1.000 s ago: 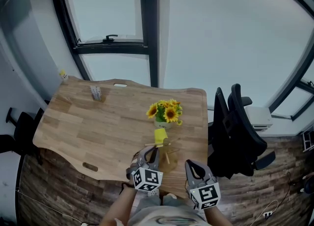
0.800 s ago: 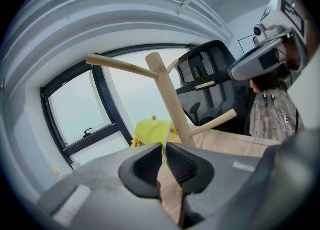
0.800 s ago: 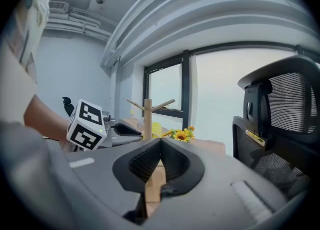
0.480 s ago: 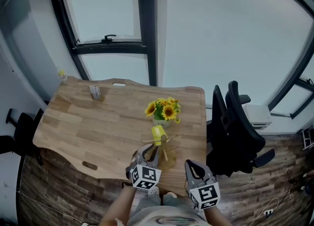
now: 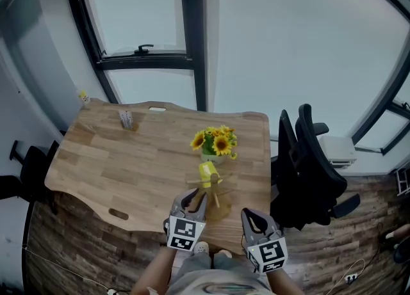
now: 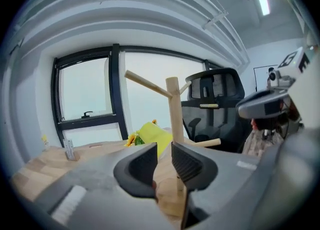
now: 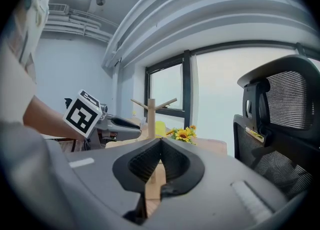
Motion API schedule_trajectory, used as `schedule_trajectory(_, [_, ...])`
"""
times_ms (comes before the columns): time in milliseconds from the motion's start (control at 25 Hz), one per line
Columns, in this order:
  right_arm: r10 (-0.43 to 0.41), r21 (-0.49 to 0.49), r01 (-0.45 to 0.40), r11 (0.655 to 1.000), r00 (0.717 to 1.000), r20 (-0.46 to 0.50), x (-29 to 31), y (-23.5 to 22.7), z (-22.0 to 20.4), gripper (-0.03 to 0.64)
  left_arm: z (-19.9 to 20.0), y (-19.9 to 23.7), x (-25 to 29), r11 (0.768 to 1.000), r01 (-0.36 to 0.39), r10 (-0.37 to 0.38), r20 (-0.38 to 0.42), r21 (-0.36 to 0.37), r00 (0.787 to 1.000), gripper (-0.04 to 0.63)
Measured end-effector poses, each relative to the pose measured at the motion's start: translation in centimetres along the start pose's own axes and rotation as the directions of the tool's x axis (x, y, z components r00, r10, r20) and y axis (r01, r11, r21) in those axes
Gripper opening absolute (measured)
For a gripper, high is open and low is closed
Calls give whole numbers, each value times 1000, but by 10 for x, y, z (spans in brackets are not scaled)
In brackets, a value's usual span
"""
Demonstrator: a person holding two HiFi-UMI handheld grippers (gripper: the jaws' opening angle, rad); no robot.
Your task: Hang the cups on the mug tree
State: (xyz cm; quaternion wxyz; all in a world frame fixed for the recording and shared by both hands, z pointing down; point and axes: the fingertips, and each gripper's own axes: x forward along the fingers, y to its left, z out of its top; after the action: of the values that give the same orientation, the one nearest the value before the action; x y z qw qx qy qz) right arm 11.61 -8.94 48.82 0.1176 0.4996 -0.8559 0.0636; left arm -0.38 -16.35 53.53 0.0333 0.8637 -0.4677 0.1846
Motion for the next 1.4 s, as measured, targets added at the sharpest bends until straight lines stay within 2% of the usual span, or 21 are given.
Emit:
schedule_trajectory(240, [28, 10, -28, 1000, 1000, 4, 3, 7, 4, -2, 21, -5, -20, 992, 50, -44, 52, -118, 998, 97])
schedule_trajectory(400, [49, 21, -50, 999, 999, 15, 5, 12, 9, -2, 30, -7, -30, 985, 63, -50, 85, -161, 995, 86])
schedule_trajectory(600, [75, 44, -76, 996, 997, 23, 8, 17, 14, -2, 37, -7, -42, 978, 59, -37, 111, -201, 993, 3])
schedule_trajectory(1040, [130, 8, -130, 991, 991, 23, 11, 28, 22, -2, 50, -20, -57, 970, 87, -52, 154, -229, 987, 3])
schedule_trajectory(1400, [155, 2, -155, 988, 988, 26, 14, 33, 22, -2, 50, -28, -60, 965, 105, -69, 152, -241, 986, 3])
